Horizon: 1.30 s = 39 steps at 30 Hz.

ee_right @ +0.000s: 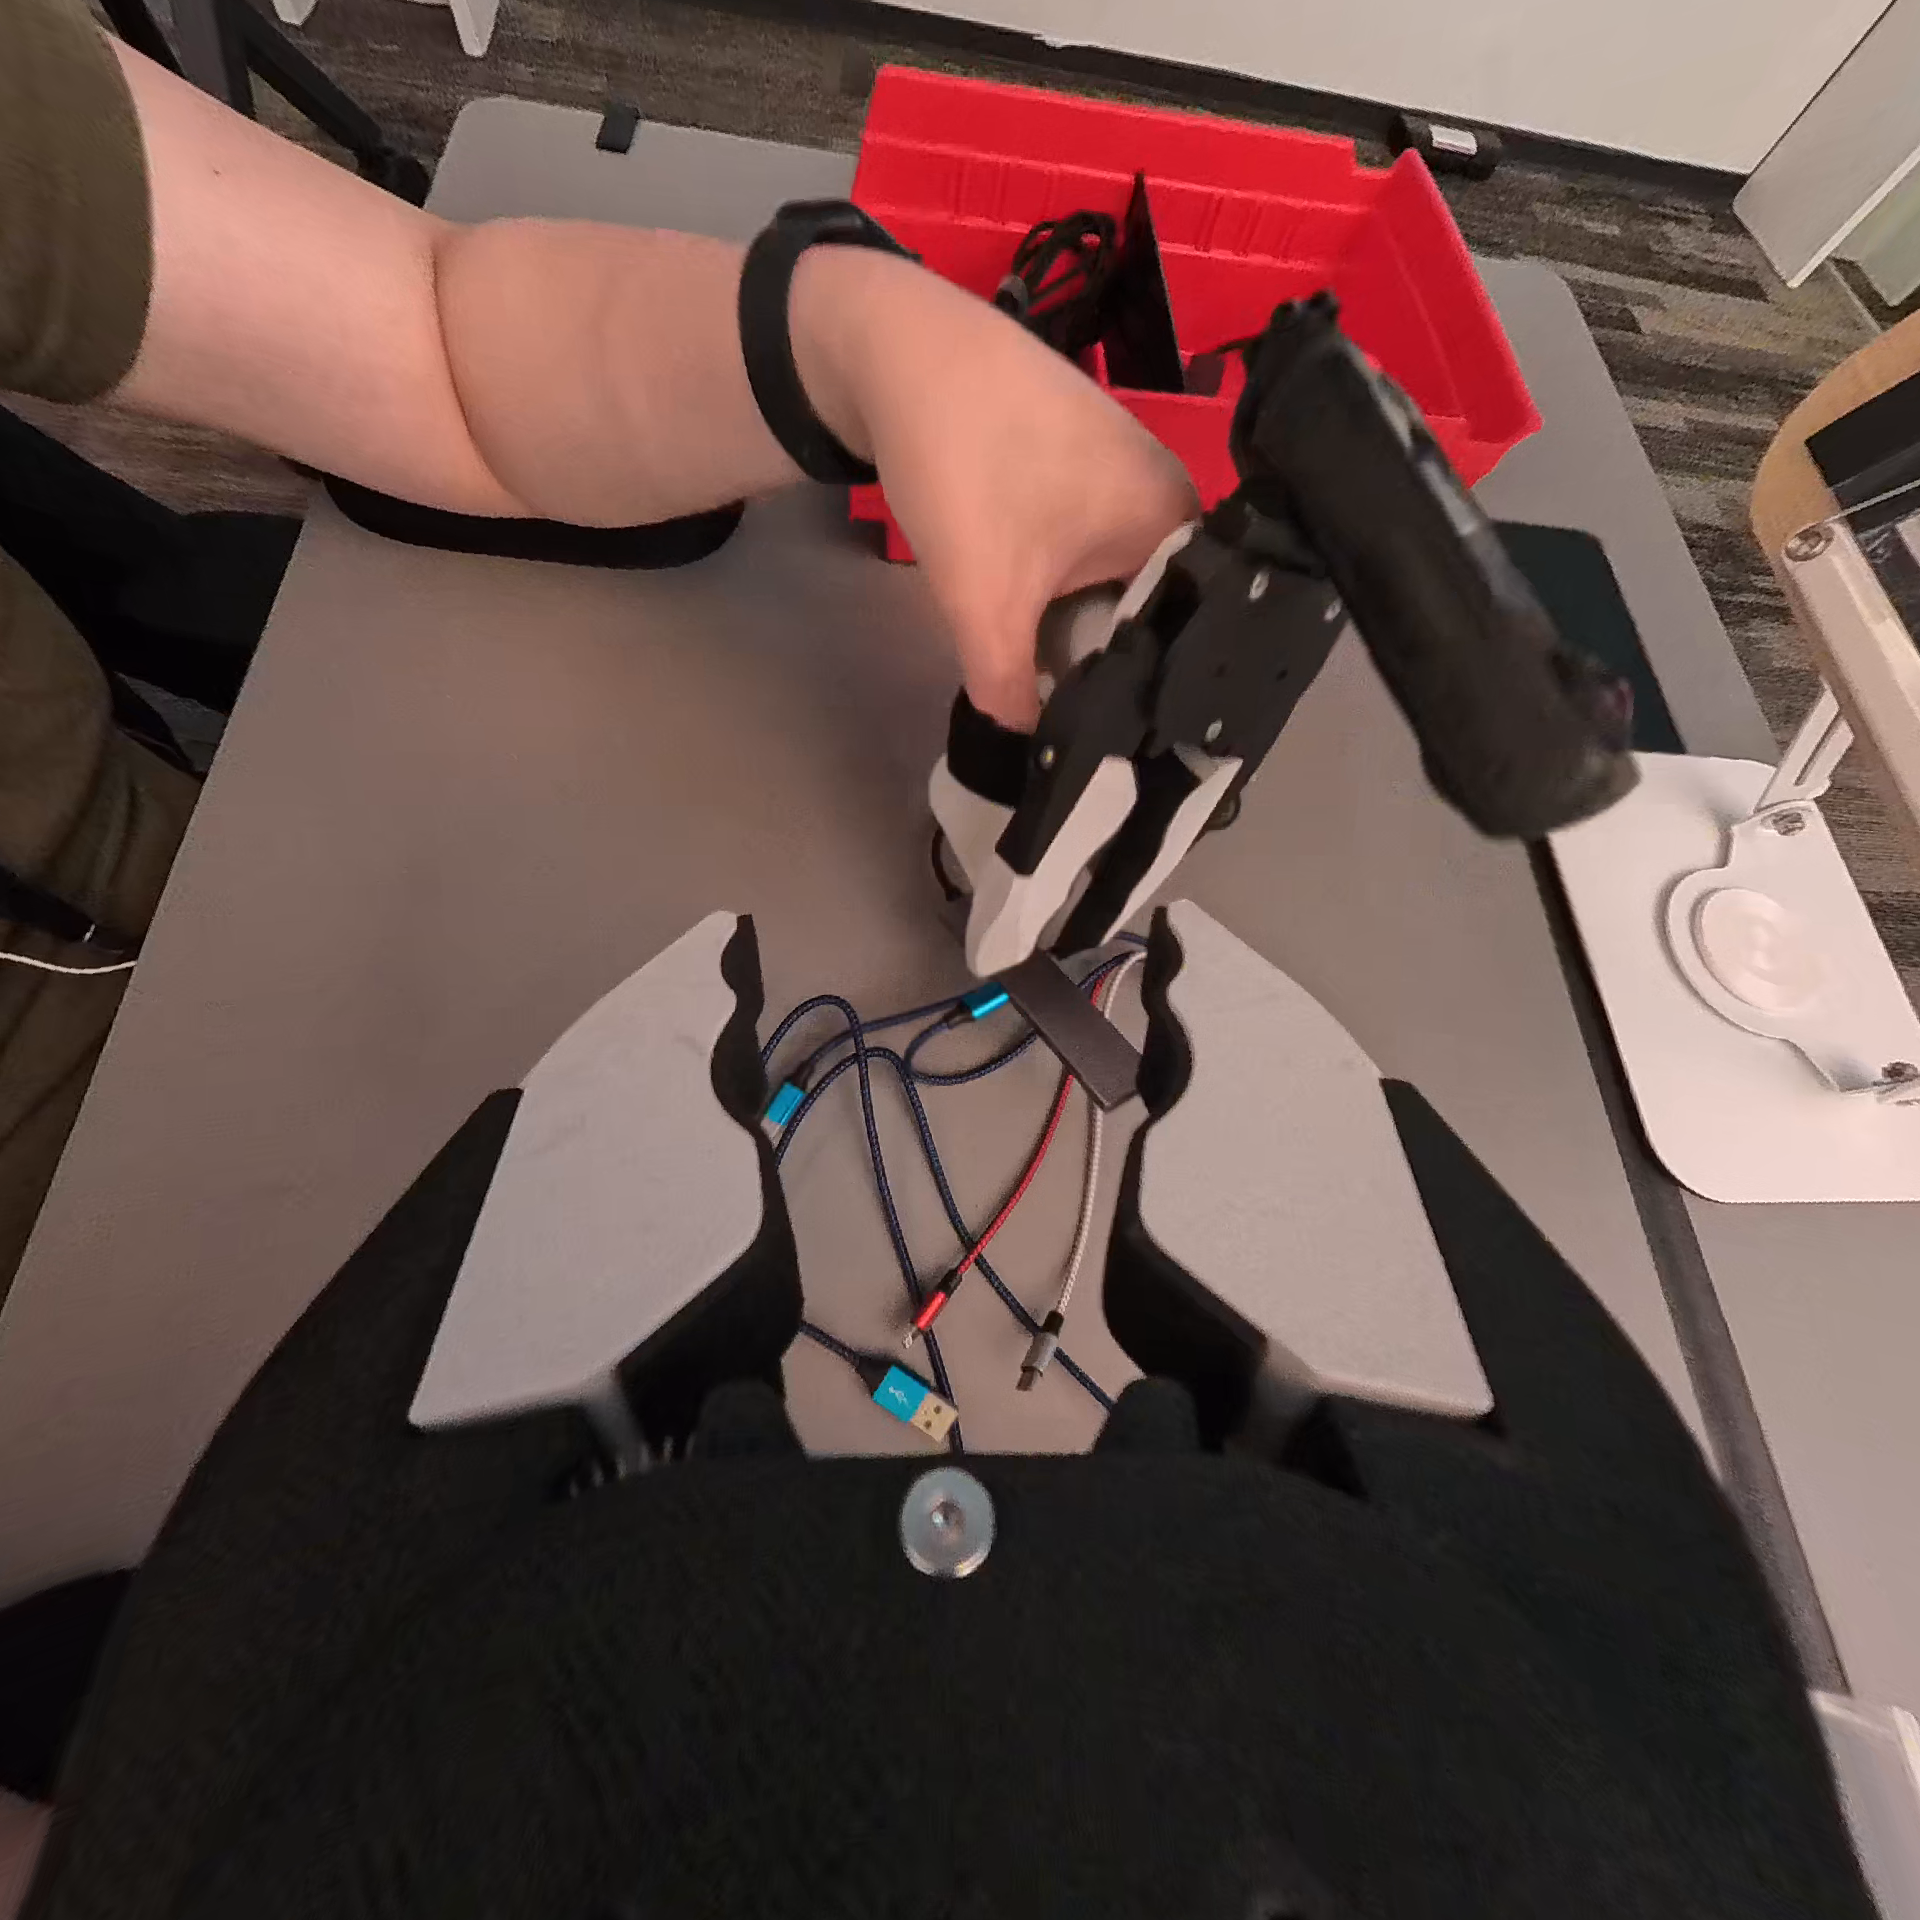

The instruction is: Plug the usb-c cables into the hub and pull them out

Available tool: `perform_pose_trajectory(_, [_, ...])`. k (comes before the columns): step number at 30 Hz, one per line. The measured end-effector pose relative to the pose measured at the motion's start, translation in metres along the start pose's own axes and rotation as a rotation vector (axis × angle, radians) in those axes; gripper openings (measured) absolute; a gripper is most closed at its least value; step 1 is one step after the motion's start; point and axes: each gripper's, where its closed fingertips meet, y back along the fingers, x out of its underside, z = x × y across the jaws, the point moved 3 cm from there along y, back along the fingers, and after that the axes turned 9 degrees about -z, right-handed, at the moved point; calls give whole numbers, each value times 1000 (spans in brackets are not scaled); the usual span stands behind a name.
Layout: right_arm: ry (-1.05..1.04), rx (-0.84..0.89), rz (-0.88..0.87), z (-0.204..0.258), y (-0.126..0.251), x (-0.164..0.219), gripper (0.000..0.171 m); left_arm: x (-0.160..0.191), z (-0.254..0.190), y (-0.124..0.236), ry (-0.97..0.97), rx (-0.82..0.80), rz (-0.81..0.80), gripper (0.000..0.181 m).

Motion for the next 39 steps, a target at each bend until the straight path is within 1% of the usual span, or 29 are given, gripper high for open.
perform_pose_trajectory(2, [10, 9, -8, 0, 4, -2, 72, -2, -3, 20, -23, -24, -42, 38])
perform_pose_trajectory(4, [14, 15, -17, 1, 9, -5, 72, -2, -9, 48, -46, -57, -91, 41])
perform_pose_trajectory(6, [21, 25, -26, 1, 13, -7, 71, 4, -16, 84, -66, -113, -144, 44])
perform_pose_trajectory(8, [24, 35, -33, 0, 16, -8, 71, 19, -18, 126, -63, -219, -202, 47])
perform_pose_trajectory(9, [24, 38, -36, 0, 18, -8, 71, 33, -15, 148, -32, -303, -224, 48])
perform_pose_trajectory(10, [22, 40, -37, 0, 19, -8, 71, 53, -8, 170, 28, -413, -231, 53])
perform_pose_trajectory(11, [21, 43, -35, -1, 19, -7, 71, 79, 2, 189, 109, -527, -215, 59])
perform_pose_trajectory(12, [21, 48, -30, -2, 20, -6, 71, 108, 12, 206, 200, -622, -181, 59])
perform_pose_trajectory(13, [21, 53, -24, -3, 20, -4, 71, 134, 20, 220, 303, -685, -163, 59])
perform_pose_trajectory(15, [13, 53, -16, -5, 19, -2, 71, 177, 34, 234, 524, -689, -157, 57])
perform_pose_trajectory(17, [7, 58, -6, -6, 18, 1, 71, 201, 50, 240, 697, -643, -189, 52])
perform_pose_trajectory(19, [3, 66, 5, -7, 18, 3, 71, 220, 65, 237, 871, -592, -180, 52])
perform_pose_trajectory(21, [2, 61, 14, -7, 17, 5, 71, 229, 77, 230, 961, -524, -155, 50])
perform_pose_trajectory(23, [2, 60, 24, -6, 16, 6, 71, 234, 89, 223, 998, -498, -115, 51])
perform_pose_trajectory(26, [-2, 54, 37, -6, 14, 9, 71, 244, 102, 213, 1085, -491, -35, 62])
perform_pose_trajectory(30, [1, 51, 68, -5, 13, 13, 71, 249, 116, 204, 1140, -475, 3, 63])
perform_pose_trajectory(37, [0, 46, 119, -5, 12, 21, 68, 252, 130, 200, 1200, -426, -15, 54])
perform_pose_trajectory(39, [1, 44, 132, -4, 11, 23, 67, 253, 130, 203, 1203, -423, -33, 47])
